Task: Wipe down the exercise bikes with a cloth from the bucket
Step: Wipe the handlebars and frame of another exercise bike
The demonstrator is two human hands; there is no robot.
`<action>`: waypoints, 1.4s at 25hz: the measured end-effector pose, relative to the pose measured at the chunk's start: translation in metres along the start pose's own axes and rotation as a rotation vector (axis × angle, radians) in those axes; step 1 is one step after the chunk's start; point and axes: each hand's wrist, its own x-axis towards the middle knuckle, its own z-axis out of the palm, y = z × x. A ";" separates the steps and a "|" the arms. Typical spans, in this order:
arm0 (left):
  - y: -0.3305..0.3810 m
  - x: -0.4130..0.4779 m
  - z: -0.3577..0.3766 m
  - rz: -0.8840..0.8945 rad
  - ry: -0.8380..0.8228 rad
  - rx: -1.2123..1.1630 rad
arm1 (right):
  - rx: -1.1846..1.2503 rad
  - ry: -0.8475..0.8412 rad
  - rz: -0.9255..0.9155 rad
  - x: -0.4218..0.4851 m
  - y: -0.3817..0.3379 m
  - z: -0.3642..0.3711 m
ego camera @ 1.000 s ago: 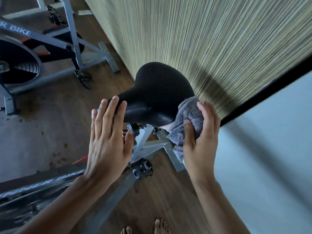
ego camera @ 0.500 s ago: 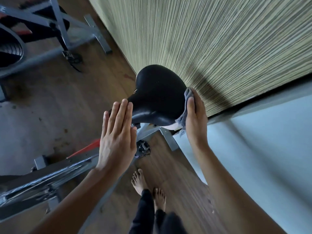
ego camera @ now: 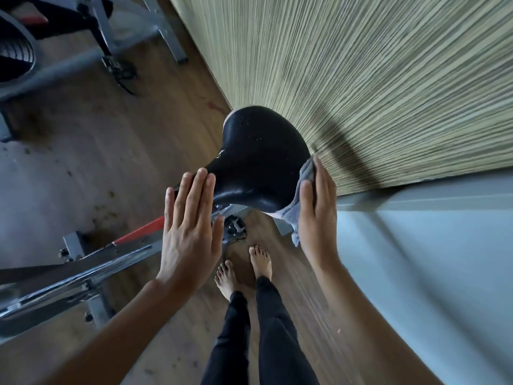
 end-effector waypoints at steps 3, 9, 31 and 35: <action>0.002 0.001 0.001 -0.021 0.000 0.009 | -0.159 -0.047 -0.052 0.057 -0.012 0.002; 0.007 0.002 0.001 -0.062 -0.001 -0.012 | -0.529 -0.078 -0.409 -0.010 0.006 -0.014; 0.009 0.002 -0.008 -0.082 -0.062 -0.047 | -0.587 -0.067 -0.410 0.036 -0.026 0.014; 0.019 0.002 -0.012 -0.035 -0.069 -0.049 | -0.601 -0.161 -0.526 0.006 -0.007 -0.010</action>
